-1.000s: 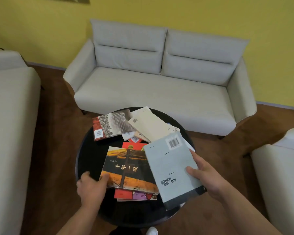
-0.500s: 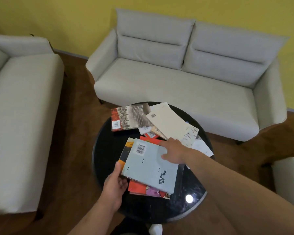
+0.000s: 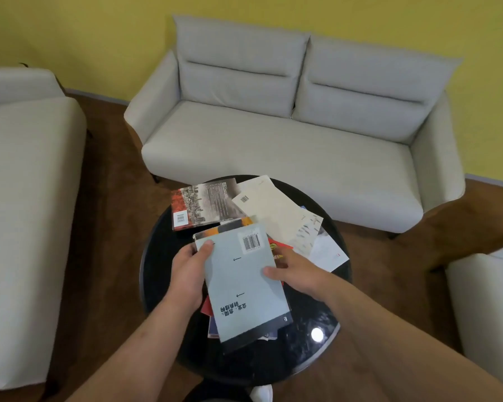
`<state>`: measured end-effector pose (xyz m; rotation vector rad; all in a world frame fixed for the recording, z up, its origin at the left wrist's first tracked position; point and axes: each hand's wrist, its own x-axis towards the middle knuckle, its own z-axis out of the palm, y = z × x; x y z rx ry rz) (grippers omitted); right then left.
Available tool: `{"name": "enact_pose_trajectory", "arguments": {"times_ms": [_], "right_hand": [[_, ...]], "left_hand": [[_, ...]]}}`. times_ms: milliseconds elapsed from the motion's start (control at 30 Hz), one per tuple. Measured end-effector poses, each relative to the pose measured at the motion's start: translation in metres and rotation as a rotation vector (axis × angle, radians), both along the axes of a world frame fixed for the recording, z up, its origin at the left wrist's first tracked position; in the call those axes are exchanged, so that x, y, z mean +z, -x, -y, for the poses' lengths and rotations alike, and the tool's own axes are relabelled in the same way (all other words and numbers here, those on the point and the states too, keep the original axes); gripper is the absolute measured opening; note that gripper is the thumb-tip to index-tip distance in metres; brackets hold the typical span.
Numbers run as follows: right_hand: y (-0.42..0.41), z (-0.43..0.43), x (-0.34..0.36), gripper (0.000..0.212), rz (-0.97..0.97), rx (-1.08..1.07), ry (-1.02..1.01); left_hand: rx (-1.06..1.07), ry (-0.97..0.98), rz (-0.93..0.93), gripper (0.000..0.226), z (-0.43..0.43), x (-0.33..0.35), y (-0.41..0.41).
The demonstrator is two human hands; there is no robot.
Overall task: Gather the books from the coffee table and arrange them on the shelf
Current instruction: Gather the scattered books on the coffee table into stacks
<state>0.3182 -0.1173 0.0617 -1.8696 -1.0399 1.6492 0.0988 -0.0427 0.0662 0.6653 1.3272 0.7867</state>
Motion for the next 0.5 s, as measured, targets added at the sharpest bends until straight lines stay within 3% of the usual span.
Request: {"name": "enact_pose_trajectory", "arguments": {"times_ms": [200, 267, 367, 500], "right_hand": [[0.013, 0.025, -0.019, 0.022, -0.209, -0.236, -0.018], [0.015, 0.033, -0.027, 0.018, -0.193, -0.355, -0.028], [0.016, 0.045, -0.04, 0.031, -0.161, -0.424, 0.015], [0.016, 0.046, -0.039, 0.012, -0.144, -0.393, 0.058]], "left_hand": [[-0.208, -0.14, -0.261, 0.036, -0.012, 0.006, -0.042], [-0.374, -0.21, -0.45, 0.043, -0.015, -0.005, -0.042], [-0.503, -0.244, -0.709, 0.04, -0.012, -0.027, -0.023], [-0.615, -0.216, -0.715, 0.037, 0.015, -0.029, 0.001]]}}
